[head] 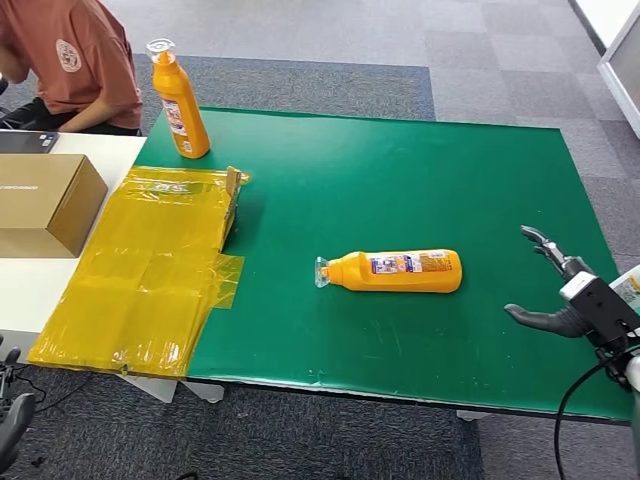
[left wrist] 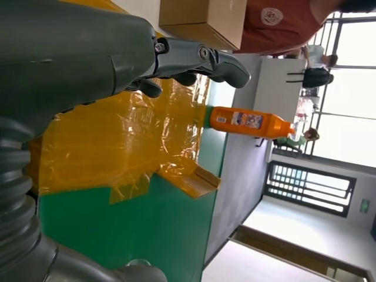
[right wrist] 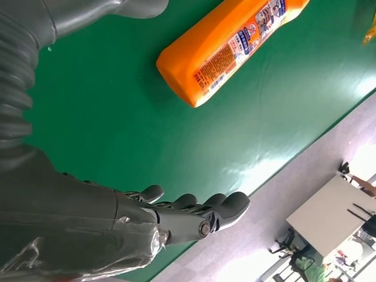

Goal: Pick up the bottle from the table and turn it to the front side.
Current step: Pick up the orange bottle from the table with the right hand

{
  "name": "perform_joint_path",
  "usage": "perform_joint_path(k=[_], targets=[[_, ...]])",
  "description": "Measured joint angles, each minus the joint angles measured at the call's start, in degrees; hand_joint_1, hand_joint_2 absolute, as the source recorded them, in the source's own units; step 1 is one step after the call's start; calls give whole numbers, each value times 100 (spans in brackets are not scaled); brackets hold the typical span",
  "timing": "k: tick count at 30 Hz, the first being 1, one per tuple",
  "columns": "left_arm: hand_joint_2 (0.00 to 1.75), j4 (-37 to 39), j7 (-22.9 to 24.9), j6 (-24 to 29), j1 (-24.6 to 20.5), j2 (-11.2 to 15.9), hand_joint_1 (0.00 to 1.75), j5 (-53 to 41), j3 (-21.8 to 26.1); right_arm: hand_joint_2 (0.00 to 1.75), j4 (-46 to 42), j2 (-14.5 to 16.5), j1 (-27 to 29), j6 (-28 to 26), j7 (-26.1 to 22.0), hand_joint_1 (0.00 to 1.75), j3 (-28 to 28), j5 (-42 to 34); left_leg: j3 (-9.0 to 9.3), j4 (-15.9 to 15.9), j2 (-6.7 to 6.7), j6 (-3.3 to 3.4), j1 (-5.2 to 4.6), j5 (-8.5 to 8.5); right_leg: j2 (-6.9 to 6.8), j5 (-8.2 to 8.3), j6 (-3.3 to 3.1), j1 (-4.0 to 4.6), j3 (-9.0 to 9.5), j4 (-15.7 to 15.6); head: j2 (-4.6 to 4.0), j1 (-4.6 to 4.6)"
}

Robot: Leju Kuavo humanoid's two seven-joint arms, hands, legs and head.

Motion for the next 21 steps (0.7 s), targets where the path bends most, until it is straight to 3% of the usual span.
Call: perform_joint_path(k=[12, 21], targets=[[175, 0, 0, -7, -2, 6, 0, -17, -11, 175, 4, 7, 8, -106, 55, 0, 5, 200, 0, 0, 0, 0, 0, -1, 0, -1, 0, 0, 0, 0, 0, 1], [175, -1, 67, 52, -1, 2, 0, -139, -159, 175, 111, 140, -309, -919, 641, 0, 361, 1721, -1, 0, 1, -2, 1, 2, 1, 3, -3, 0, 0, 0, 0, -1]])
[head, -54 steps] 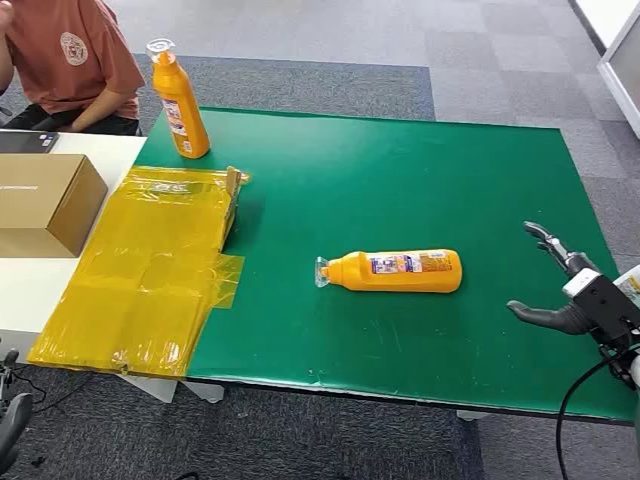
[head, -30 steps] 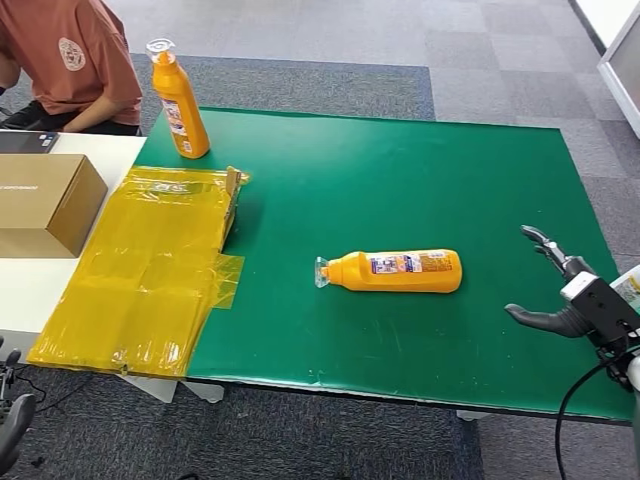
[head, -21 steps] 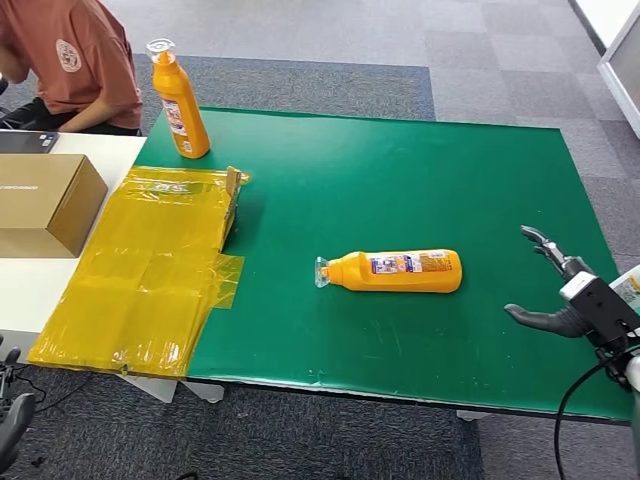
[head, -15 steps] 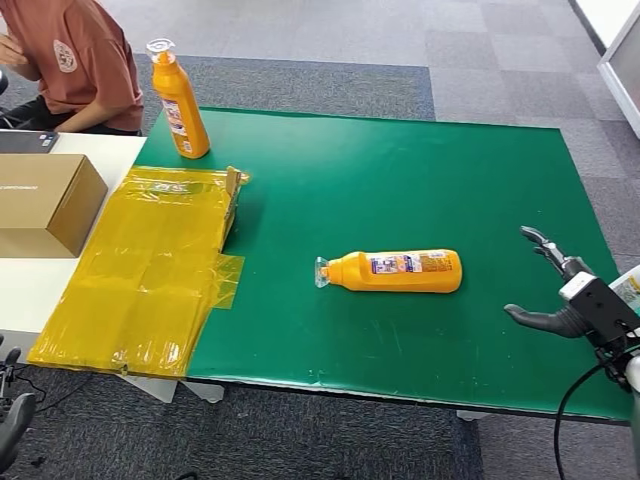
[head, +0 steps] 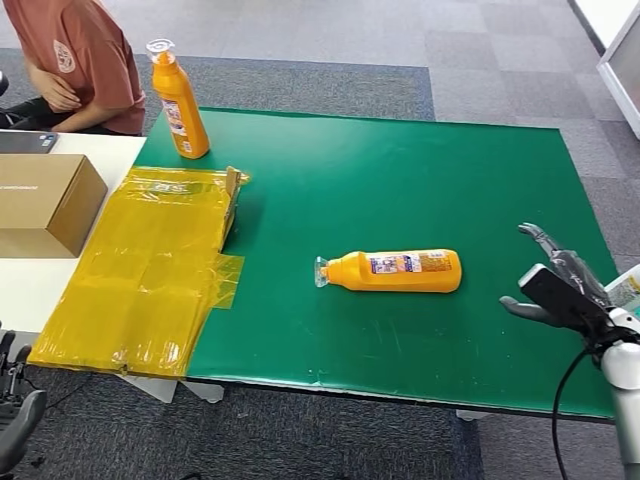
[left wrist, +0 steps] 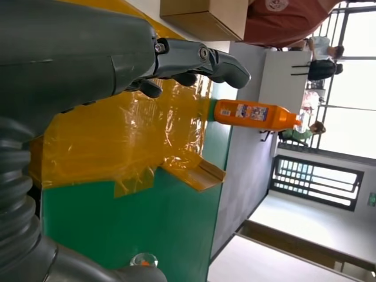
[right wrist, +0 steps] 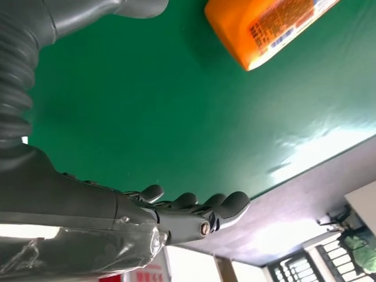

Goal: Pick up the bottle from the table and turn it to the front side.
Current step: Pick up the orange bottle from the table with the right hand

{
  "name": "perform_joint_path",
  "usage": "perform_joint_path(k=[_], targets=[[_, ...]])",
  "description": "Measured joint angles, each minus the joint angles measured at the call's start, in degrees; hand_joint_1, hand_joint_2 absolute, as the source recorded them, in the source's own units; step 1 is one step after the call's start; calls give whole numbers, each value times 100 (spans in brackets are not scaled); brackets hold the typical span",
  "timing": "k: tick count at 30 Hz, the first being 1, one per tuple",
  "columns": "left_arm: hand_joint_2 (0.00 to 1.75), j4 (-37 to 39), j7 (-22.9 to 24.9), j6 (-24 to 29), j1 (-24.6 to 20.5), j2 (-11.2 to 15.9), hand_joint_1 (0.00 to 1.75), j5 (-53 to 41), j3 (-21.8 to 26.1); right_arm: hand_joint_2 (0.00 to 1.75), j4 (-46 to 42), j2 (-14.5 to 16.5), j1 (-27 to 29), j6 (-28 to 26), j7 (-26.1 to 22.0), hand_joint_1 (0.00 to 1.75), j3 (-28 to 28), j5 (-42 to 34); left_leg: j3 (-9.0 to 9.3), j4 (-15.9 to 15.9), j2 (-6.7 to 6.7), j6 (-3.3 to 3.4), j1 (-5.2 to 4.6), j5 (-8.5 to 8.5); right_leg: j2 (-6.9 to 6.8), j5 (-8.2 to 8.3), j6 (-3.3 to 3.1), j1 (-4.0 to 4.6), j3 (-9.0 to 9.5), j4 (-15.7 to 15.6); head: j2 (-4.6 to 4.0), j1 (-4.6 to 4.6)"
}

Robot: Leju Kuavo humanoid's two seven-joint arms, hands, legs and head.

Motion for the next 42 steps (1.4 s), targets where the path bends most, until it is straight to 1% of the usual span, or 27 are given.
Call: perform_joint_path(k=[3, 6, 9, 13, 18, 25, 32, 42], targets=[[175, 1, 58, 86, -1, 3, 0, -6, -106, 175, 174, 110, -299, -395, 285, 0, 299, 781, 0, 0, 0, -5, 1, 6, 1, 5, -5, 0, -1, 0, 0, 1], [175, 1, 118, 214, -11, 13, 0, -7, -243, 175, 503, 289, -711, -764, 556, 0, 653, 1540, 2, 0, 4, -12, 1, 11, 4, 10, -11, 1, -3, 0, 0, 1], [175, 1, 144, 346, -20, 56, 0, 14, -410, 175, 861, 494, -1071, -961, 711, 0, 997, 2017, 0, 0, 3, -9, 3, 19, 3, 12, -10, 2, -2, 1, 0, 1], [175, 13, 156, 511, -61, 153, 0, 68, -631, 175, 1398, 800, -1545, -1089, 849, 0, 1339, 2485, 0, -1, 3, -11, 5, 22, 4, 17, -13, 4, -4, 2, 0, -2], [175, 45, 156, 672, -112, 279, 0, 98, -915, 175, 1996, 1104, -1960, -1183, 967, 0, 1667, 2886, -2, 0, 2, -9, 5, 25, 2, 16, -11, 4, -3, 2, 0, 2], [175, 111, 220, 944, -199, 467, 0, 194, -1196, 175, 2597, 1366, -2283, -1241, 1091, 0, 2025, 3298, -1, 0, 2, -8, 5, 23, 2, 15, -10, 4, -3, 2, 0, -1], [175, 130, 223, 992, -202, 564, 0, 225, -1279, 175, 2802, 1443, -2327, -1241, 1130, 0, 2162, 3354, -3, 0, 2, -9, 5, 20, 2, 12, -9, 4, -4, 2, 0, 0], [175, 158, 221, 1057, -193, 616, 0, 321, -1295, 175, 2839, 1460, -2429, -1239, 1139, 0, 2256, 3457, -2, 0, 2, -9, 5, 20, 2, 13, -10, 4, -3, 2, 0, 0]])
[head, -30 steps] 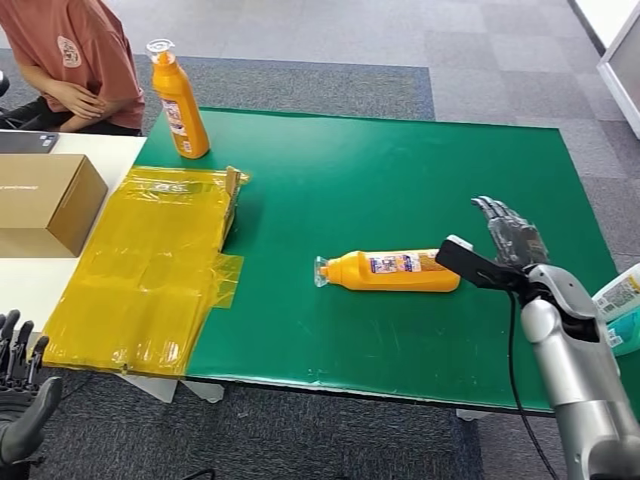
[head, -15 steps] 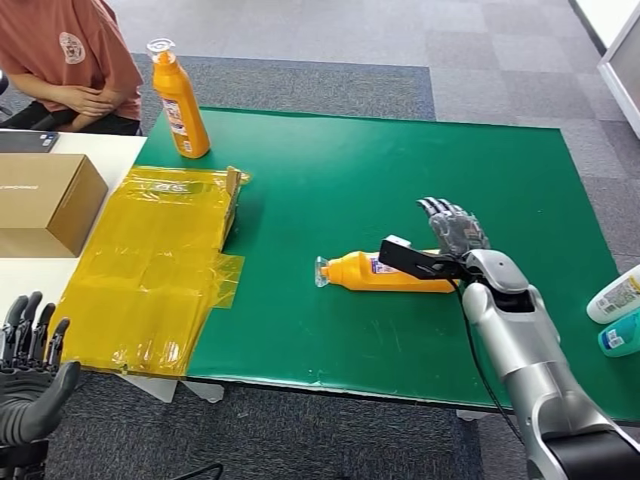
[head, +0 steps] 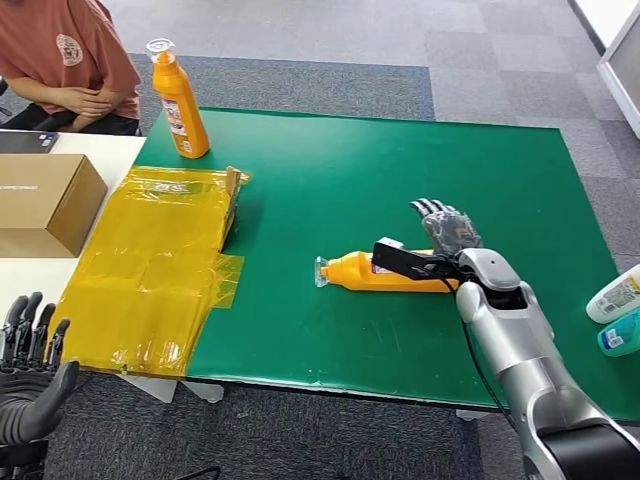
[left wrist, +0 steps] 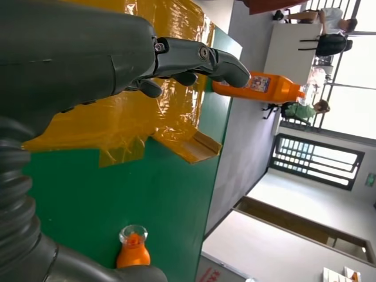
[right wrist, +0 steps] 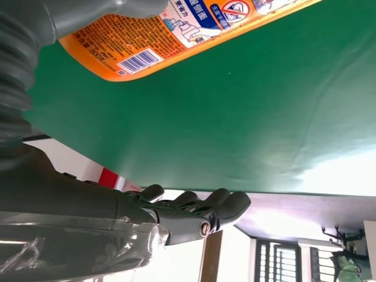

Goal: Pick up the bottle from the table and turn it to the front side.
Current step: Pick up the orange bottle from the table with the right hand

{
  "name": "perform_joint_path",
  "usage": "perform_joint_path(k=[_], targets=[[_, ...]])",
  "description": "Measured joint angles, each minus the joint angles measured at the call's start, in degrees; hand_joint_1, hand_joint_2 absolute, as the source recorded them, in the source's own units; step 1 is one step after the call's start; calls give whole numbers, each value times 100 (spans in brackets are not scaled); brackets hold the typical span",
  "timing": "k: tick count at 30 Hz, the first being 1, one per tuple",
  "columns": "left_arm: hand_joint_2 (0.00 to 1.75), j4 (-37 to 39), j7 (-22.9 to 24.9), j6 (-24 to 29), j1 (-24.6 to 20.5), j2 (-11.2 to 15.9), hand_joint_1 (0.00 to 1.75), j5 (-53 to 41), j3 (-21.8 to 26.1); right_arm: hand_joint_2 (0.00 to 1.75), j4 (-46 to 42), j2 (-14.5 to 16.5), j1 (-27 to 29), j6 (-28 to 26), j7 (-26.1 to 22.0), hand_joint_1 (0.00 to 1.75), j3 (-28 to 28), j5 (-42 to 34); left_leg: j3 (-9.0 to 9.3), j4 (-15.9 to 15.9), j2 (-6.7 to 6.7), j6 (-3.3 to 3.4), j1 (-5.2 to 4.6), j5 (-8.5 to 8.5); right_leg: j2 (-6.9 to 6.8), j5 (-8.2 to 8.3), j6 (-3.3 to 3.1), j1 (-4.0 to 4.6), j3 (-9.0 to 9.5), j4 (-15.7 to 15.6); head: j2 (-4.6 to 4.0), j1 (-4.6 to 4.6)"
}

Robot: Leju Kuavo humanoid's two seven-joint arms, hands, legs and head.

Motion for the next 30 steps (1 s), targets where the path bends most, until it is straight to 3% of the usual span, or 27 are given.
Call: perform_joint_path(k=[9, 20, 30], targets=[[175, 20, -11, -29, 55, -5, 0, -9, 25, 175, -310, -61, 1, 73, 121, 0, 25, 169, 2, 0, 0, 0, 0, 0, 0, -1, 0, 0, -1, 0, 0, -1], [175, -22, -11, -256, 189, -179, 0, -9, 281, 175, -914, -562, 476, 159, 226, 0, 32, 304, 1, 0, 0, -2, -1, -6, 1, -3, -1, -1, -2, 0, 0, 0], [175, -31, -11, -262, 196, -257, 0, -11, 343, 175, -1171, -668, 546, 211, 240, 0, 34, 304, 2, 0, 0, -3, -1, -2, 0, 0, -2, 0, -2, 0, 0, 1]])
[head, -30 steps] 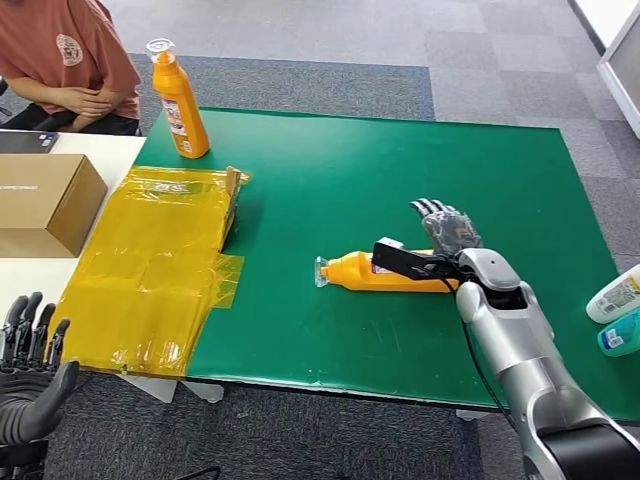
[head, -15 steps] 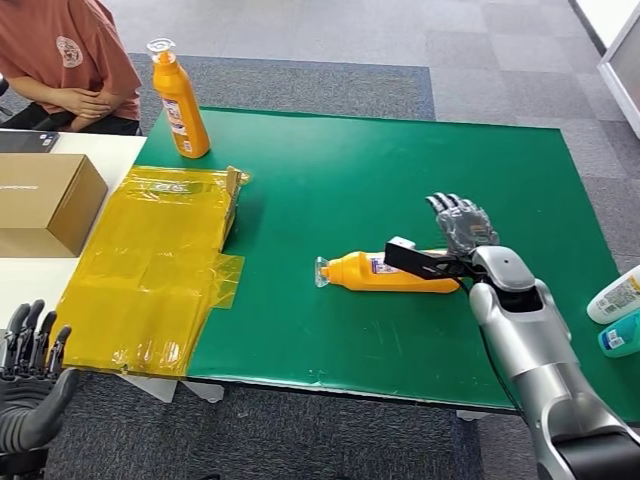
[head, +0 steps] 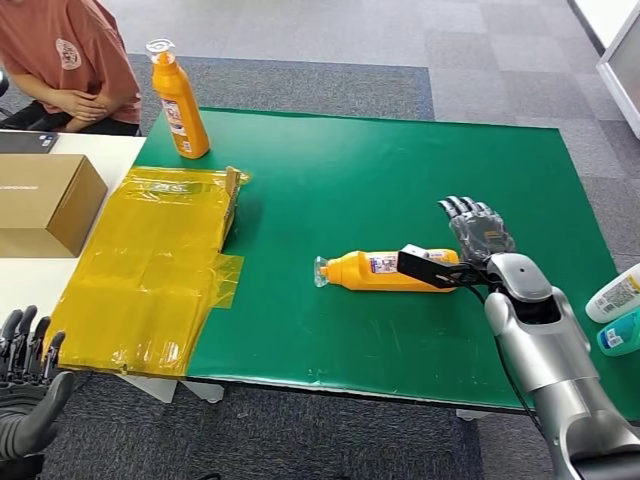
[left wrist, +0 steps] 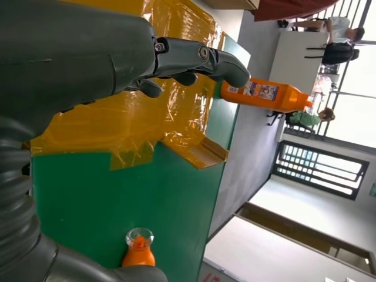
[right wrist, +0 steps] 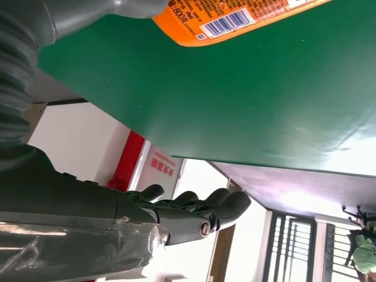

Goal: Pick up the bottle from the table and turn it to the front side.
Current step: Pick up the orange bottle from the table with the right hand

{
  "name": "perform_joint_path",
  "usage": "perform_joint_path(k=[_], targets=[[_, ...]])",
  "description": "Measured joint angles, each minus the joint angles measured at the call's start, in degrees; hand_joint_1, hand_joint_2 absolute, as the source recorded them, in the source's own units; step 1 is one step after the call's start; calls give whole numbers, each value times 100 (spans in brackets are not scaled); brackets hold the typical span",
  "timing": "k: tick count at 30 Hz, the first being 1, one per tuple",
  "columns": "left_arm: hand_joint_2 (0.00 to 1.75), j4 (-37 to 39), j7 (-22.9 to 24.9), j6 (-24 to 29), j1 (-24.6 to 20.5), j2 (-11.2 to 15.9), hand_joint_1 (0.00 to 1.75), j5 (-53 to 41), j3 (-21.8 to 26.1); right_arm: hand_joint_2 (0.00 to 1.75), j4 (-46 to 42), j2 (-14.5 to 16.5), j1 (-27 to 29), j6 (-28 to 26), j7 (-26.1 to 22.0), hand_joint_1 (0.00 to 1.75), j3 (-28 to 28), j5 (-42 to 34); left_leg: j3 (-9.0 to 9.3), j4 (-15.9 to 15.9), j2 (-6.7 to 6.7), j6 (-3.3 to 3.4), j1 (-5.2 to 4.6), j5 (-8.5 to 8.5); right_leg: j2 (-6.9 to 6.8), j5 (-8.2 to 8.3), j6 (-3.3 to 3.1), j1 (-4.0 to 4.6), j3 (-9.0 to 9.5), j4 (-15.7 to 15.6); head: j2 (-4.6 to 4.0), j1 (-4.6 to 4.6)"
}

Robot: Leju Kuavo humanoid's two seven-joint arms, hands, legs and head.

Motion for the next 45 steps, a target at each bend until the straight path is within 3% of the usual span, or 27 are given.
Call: perform_joint_path(k=[17, 30, 45], targets=[[175, -63, 10, -347, -16, -194, 0, -100, 314, 175, -401, -39, 290, 232, -41, 0, 69, -46, -3, 0, 0, 1, 0, -1, -1, -2, 1, 0, 0, 0, 0, -1], [175, -98, 23, -365, -55, -222, 0, -152, 368, 175, 75, 42, 351, 163, 4, 0, 290, 69, -3, 0, -1, 1, 0, -1, -1, -3, 1, 0, 0, 0, 0, -1], [175, -98, 31, -288, -109, -213, 0, -220, 261, 175, 857, 487, 164, 23, 68, 0, 370, 272, -2, 0, -1, 1, 0, 0, -1, -2, 0, 0, 0, 0, 0, -1]])
